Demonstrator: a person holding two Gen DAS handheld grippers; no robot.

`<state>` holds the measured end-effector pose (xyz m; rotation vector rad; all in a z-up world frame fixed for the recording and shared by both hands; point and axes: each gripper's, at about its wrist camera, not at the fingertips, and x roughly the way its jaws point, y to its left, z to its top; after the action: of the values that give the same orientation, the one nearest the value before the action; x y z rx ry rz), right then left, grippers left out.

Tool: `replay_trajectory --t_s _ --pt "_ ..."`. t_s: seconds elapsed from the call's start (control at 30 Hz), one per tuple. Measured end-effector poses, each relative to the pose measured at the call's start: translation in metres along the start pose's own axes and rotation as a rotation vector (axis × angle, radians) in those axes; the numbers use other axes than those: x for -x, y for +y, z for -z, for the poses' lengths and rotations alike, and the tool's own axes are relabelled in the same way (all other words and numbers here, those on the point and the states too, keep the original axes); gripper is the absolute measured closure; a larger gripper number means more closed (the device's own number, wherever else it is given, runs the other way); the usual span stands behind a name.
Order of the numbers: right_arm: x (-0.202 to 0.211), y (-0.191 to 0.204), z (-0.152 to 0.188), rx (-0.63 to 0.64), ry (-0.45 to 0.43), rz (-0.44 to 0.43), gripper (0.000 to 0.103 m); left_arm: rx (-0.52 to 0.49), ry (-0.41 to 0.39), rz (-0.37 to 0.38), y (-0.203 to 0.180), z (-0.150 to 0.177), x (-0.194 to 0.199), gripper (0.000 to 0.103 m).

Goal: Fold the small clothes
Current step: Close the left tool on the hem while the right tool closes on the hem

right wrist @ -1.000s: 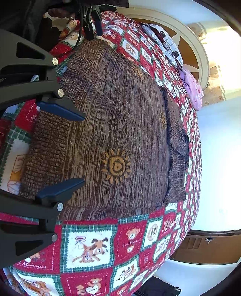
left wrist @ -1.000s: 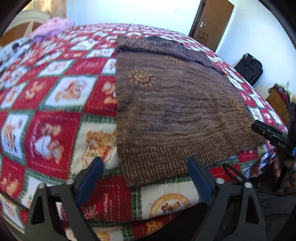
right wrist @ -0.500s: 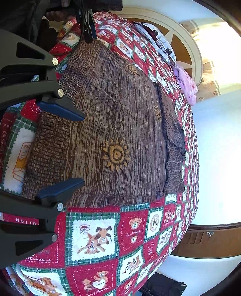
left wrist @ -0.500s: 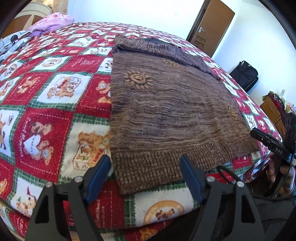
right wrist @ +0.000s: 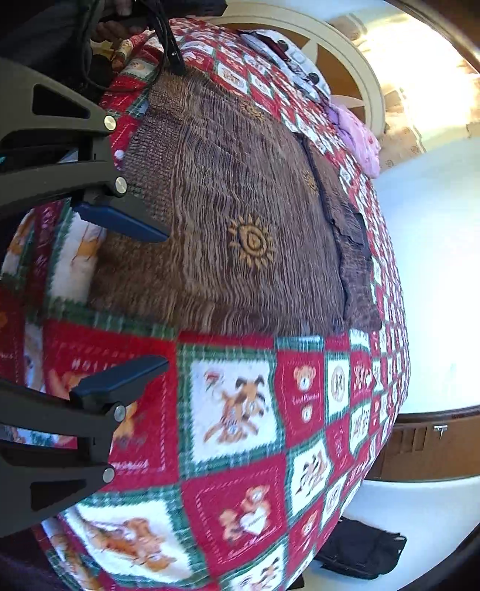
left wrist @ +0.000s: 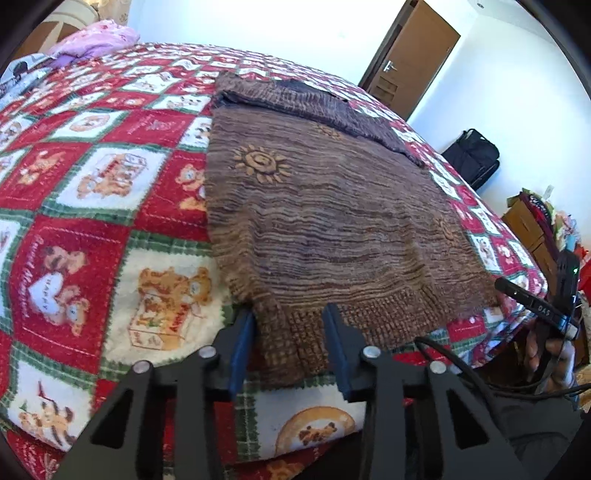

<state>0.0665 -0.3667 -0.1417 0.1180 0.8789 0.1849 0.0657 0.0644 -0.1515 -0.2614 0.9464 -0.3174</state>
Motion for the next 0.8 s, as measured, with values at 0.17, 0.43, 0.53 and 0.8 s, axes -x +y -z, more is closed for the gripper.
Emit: replay_trajectory --t_s 0.17,0.43,0.53,0.8 --pt "0.001 -0.001 0.000 -0.014 0.009 -0.027 0.038 -0.010 -0.002 -0.002 -0.004 0.000 -0.001 0.058" --pt "-0.007 0.023 0.005 0.041 0.044 -0.083 0.050 -0.036 -0.002 0.018 -0.009 0.002 -0.002 0.046" --pt "-0.008 0.024 0.006 0.063 0.033 -0.039 0.082 -0.041 -0.006 0.024 -0.007 0.003 -0.002 0.071" --pt "0.005 0.005 0.001 -0.043 -0.035 -0.155 0.096 -0.026 -0.113 0.067 0.002 -0.004 0.022 0.094"
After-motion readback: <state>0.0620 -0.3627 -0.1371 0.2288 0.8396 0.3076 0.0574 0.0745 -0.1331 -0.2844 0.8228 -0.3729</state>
